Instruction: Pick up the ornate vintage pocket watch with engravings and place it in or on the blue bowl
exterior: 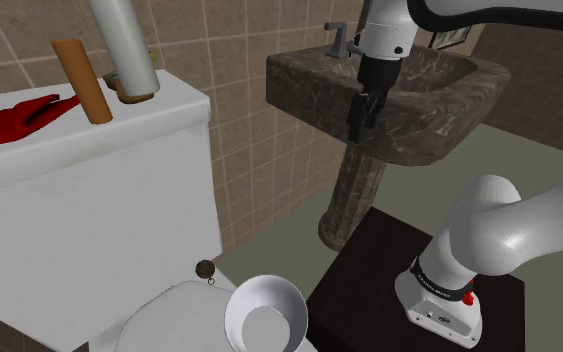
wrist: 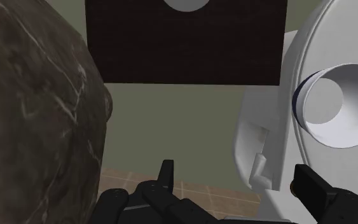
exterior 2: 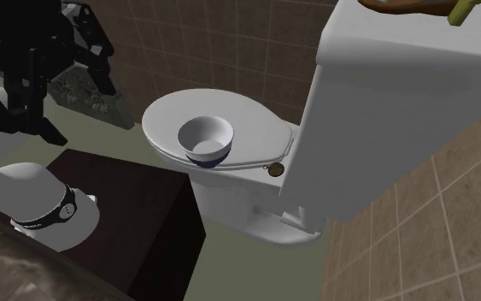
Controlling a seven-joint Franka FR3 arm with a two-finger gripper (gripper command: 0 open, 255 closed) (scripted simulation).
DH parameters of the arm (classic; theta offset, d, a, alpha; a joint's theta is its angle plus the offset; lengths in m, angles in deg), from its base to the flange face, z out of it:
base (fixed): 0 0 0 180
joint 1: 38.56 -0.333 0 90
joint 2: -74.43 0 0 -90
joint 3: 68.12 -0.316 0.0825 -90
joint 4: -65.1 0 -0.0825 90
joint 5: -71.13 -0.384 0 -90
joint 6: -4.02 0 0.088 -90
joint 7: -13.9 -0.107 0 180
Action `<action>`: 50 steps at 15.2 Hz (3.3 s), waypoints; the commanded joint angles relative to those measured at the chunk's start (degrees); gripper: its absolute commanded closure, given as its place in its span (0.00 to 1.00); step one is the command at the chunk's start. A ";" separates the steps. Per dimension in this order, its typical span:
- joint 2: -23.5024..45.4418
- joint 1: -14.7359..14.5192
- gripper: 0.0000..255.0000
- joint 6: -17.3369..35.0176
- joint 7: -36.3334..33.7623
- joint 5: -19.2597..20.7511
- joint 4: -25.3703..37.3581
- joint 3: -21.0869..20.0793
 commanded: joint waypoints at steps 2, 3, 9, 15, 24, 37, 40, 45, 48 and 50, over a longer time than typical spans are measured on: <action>-0.27 -0.19 0.00 2.11 -0.81 -0.69 -1.85 -0.70; -0.45 -0.39 0.00 4.26 -1.61 -1.40 -3.63 -1.42; 0.84 -1.99 0.00 17.96 -6.22 -5.81 -12.64 -6.18; 6.84 -3.94 0.00 33.32 -10.60 -10.22 -18.40 -11.61; 24.95 -4.97 0.00 58.29 -17.91 -13.69 -19.62 -20.65; 60.40 -8.71 0.00 84.06 -61.13 30.39 -5.01 -17.74; 67.25 -17.64 0.00 86.64 -69.38 37.43 1.09 -8.96; 75.57 -25.57 0.00 89.36 -75.20 40.62 8.89 -1.61; 78.30 -26.75 0.00 90.39 -75.81 40.99 10.80 -0.24; 80.13 -27.41 0.00 91.02 -76.15 41.15 12.12 0.52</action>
